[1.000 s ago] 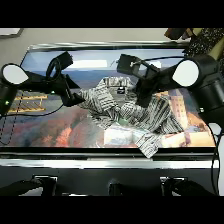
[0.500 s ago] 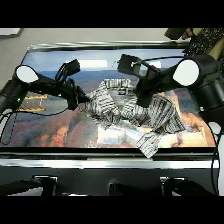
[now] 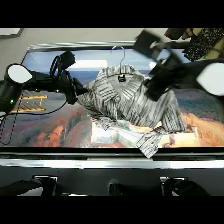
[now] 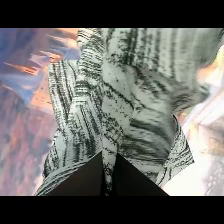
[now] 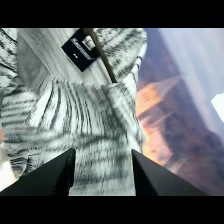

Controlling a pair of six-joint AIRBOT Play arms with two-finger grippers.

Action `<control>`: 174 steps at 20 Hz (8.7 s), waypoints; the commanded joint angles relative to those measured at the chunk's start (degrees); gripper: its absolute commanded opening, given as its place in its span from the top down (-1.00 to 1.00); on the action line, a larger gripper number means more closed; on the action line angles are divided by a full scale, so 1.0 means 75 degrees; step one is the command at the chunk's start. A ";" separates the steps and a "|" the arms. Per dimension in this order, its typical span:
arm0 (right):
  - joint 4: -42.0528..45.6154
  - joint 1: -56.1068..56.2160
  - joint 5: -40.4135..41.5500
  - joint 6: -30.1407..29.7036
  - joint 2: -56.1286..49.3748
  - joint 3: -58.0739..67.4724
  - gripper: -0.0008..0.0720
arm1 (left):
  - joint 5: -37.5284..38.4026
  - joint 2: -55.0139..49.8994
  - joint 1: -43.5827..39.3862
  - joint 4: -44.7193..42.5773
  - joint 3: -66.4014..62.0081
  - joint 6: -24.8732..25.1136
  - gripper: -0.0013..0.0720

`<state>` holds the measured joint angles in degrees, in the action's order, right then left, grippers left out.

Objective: Fold the clothes and pants, and hang the long-sleeved shirts on hangers.

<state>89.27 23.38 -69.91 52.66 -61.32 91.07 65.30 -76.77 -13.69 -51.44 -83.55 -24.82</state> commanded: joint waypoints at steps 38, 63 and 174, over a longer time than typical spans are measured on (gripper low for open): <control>-0.5971 -0.4476 0.1515 -0.4774 -0.1737 -0.1979 -0.89 | -0.0507 0.1539 -0.0947 -0.0256 -0.0006 -0.0236 0.92; -0.3990 -0.4462 -0.0242 -0.2911 0.0831 -0.1979 0.90 | -0.1582 0.1425 -0.0938 -0.0414 -0.0003 -0.0933 -0.53; 1.1150 -0.3631 0.0711 0.8413 -0.0251 0.3958 0.91 | -0.3194 0.1183 -0.0947 -0.1635 0.0000 -0.6580 -0.53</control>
<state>166.74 -3.81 -65.34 113.36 -63.26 120.73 41.34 -67.81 -20.78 -63.68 -83.57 -74.17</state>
